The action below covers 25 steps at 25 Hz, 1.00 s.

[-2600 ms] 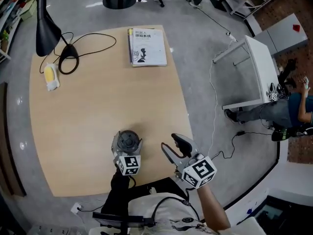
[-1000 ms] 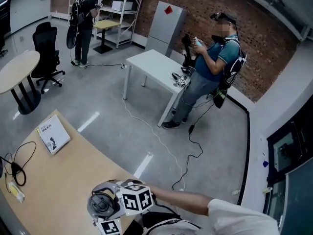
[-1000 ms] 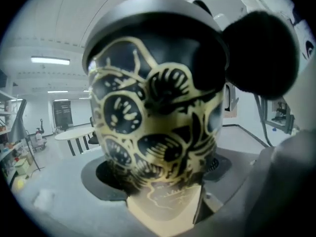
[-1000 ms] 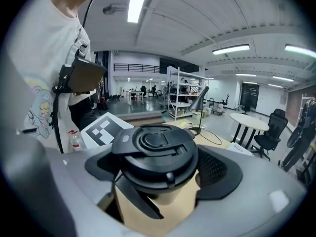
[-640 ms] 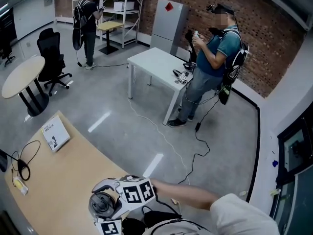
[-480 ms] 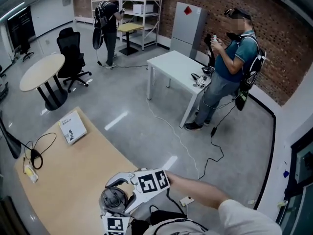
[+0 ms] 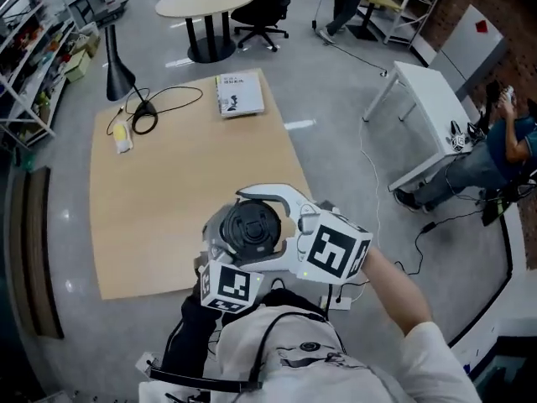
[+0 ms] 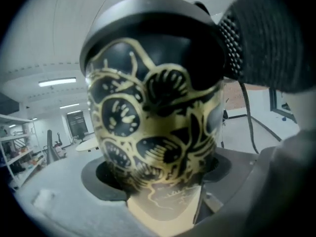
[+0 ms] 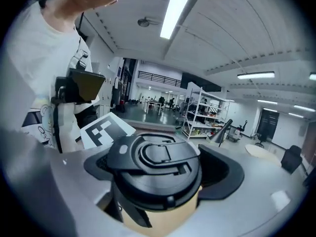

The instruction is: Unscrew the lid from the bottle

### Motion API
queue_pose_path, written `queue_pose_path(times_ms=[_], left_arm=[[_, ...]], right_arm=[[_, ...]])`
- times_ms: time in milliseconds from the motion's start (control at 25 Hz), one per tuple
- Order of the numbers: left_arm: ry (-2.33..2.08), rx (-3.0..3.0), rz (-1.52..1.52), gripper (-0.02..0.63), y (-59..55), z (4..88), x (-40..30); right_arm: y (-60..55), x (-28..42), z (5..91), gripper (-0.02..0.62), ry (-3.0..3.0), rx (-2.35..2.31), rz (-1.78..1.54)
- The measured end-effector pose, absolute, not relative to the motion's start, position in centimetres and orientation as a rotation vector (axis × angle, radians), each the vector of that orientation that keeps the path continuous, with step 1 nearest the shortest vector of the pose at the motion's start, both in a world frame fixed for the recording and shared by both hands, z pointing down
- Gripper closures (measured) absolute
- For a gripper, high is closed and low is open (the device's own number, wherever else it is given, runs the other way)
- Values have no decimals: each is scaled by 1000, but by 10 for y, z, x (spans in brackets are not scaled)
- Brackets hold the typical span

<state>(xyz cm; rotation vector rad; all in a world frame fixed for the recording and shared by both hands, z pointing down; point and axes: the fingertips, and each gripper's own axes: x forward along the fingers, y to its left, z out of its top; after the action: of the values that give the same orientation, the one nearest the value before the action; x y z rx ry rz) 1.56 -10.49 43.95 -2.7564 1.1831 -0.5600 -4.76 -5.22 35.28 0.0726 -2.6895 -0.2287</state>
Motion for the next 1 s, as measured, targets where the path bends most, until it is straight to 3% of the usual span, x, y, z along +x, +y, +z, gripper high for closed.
queue_pose_path(times_ms=[400, 560, 720, 880, 1000], left_arm=[[1219, -2851, -573, 190, -87, 437, -29], [827, -2993, -540, 192, -55, 438, -16], [565, -3150, -387, 192, -31, 431, -7], [829, -3104, -477, 195, -50, 442, -25], [1134, -2980, -618, 195, -70, 452, -45]], right_arm=[[-35, -100, 340, 115, -2725, -171, -242], [-5, -95, 345, 115, -2616, -582, -297], [13, -97, 341, 115, -2566, -867, -150], [-14, -91, 340, 54, -2574, -524, -182], [-35, -94, 341, 58, -2633, -146, -188]])
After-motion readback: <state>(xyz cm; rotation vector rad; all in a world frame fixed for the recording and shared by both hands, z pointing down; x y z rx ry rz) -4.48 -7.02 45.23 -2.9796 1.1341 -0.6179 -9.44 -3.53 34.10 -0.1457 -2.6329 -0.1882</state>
